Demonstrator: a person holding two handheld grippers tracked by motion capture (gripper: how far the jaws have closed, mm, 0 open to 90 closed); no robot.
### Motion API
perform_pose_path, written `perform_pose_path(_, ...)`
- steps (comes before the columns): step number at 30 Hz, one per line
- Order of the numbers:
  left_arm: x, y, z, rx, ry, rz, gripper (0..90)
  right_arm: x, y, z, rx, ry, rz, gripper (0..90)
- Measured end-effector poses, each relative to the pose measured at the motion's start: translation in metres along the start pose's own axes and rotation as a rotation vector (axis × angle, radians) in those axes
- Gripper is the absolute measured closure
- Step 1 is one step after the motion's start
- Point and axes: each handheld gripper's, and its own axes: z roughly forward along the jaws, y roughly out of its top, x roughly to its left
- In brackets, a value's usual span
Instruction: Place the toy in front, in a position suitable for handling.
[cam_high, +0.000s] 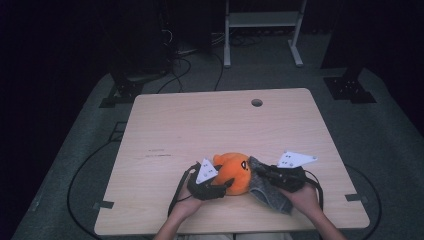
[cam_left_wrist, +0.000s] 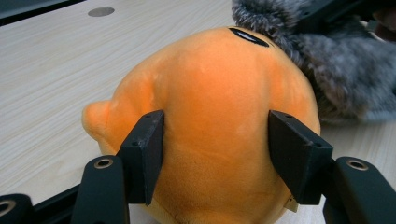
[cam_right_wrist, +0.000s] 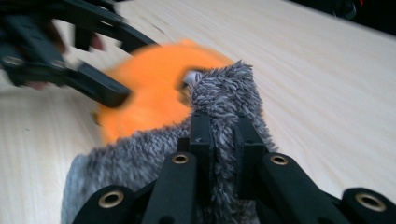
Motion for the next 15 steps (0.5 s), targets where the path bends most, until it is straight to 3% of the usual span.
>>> perform_pose_path(2,-0.003,0.001,0.000,0.008,0.007,0.017,38.2,-0.007,-0.004,-0.004,0.015,-0.019,0.020,80.2)
perform_pose_path(4,-0.006,0.000,0.001,0.008,0.013,0.028,38.2,-0.009,-0.001,-0.007,-0.018,0.012,0.056,80.1)
perform_pose_path(7,-0.006,-0.004,0.000,0.000,0.018,0.028,38.2,-0.007,0.011,-0.004,-0.063,0.076,0.069,79.9)
perform_pose_path(10,-0.004,-0.006,-0.001,0.004,0.012,0.022,38.3,-0.005,0.018,0.008,-0.053,0.096,0.053,79.9)
perform_pose_path(13,-0.004,-0.007,-0.002,0.006,0.005,0.029,38.7,-0.011,0.016,0.012,-0.043,0.108,0.082,79.9)
perform_pose_path(15,-0.006,-0.006,-0.003,0.011,0.001,0.047,38.7,-0.014,0.010,0.010,-0.022,0.081,0.085,80.0)
